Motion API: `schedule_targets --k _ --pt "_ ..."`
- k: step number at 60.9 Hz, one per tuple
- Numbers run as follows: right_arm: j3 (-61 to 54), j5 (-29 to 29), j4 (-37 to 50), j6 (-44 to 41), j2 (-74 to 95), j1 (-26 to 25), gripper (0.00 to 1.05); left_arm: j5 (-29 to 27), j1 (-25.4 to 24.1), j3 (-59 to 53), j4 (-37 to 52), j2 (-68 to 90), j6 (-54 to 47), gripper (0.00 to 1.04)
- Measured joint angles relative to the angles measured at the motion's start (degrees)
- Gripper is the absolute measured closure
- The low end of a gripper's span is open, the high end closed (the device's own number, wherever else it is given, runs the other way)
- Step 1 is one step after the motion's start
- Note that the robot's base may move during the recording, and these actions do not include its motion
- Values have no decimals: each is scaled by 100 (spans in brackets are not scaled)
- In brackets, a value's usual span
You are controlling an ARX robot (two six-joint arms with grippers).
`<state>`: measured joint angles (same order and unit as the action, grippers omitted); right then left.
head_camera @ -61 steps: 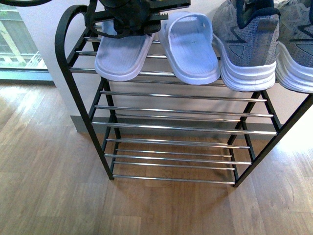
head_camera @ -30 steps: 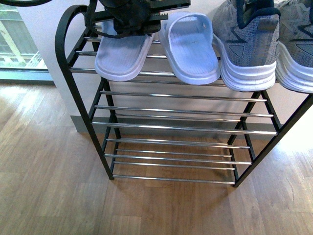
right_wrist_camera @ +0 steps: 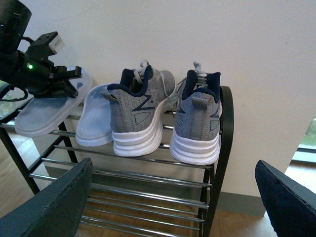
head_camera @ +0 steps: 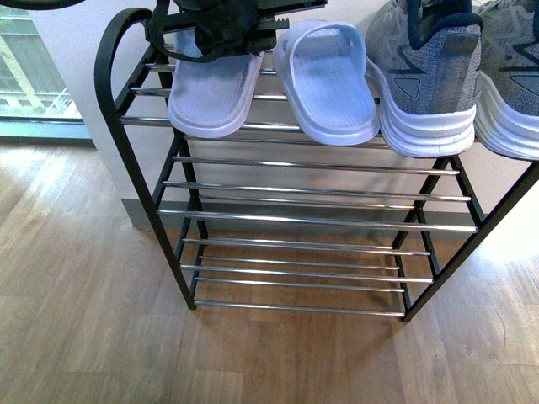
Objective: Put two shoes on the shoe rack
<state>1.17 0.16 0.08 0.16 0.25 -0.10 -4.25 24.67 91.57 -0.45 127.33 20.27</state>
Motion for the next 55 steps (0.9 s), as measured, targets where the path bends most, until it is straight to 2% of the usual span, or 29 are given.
schedule_targets --k 4,24,41,55 --pt "0 0 0 0 0 0 9 22 0 0 -9 0 4 103" --pt "0 0 0 0 0 0 9 258 -9 -127 20 -31 -24 51" --pt "0 0 0 0 0 0 9 -52 4 -1401 782 -990 -190 8" --pt "0 0 0 0 0 0 9 -560 -46 -3241 1753 -2643 -313 9"
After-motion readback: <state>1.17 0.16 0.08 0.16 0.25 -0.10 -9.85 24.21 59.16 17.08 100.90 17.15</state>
